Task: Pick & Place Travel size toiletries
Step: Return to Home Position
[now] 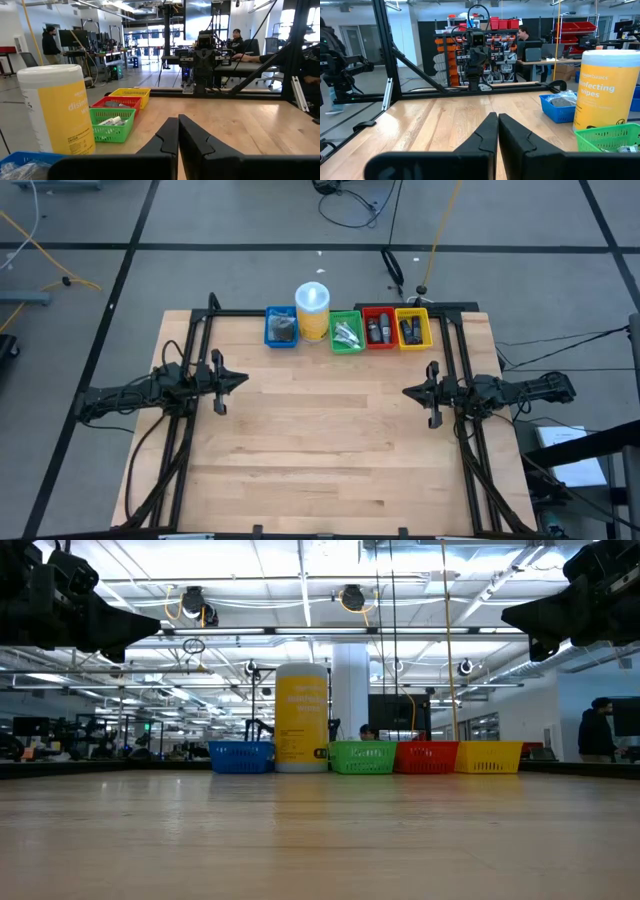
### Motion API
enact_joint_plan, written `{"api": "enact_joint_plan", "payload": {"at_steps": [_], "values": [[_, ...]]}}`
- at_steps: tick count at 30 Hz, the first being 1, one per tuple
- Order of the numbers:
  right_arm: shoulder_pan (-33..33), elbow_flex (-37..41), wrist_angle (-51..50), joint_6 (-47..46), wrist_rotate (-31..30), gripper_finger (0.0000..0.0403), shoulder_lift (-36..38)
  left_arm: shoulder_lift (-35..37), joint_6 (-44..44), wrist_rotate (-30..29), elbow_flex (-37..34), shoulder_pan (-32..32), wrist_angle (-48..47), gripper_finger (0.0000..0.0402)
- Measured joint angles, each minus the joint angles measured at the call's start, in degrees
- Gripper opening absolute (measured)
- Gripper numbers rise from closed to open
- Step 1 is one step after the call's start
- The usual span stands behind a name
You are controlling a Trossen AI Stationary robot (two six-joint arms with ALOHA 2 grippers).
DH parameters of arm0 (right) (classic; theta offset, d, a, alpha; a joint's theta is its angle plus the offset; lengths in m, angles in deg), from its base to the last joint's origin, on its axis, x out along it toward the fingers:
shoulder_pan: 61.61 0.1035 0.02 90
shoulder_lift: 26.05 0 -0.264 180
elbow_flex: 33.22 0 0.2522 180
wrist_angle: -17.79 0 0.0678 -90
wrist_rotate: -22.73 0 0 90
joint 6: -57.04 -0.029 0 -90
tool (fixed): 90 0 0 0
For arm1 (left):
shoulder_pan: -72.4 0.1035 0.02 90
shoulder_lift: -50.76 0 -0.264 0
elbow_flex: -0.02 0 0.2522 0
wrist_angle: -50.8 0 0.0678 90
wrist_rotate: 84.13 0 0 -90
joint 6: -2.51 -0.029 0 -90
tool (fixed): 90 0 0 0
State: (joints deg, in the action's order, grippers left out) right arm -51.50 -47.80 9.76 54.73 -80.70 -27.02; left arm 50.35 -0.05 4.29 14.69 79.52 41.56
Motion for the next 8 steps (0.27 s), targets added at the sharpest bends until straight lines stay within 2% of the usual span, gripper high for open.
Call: {"api": "enact_joint_plan", "payload": {"at_steps": [4, 8], "values": [[0.0, 0.0, 0.0, 0.0, 0.0, 0.0009, 0.0, 0.0, 0.0, 0.0, 0.0, 0.0, 0.0, 0.0002], [0.0, 0.0, 0.0, 0.0, 0.0, 0.0009, 0.0, 0.0, 0.0, 0.0, 0.0, 0.0, 0.0, 0.0012]]}}
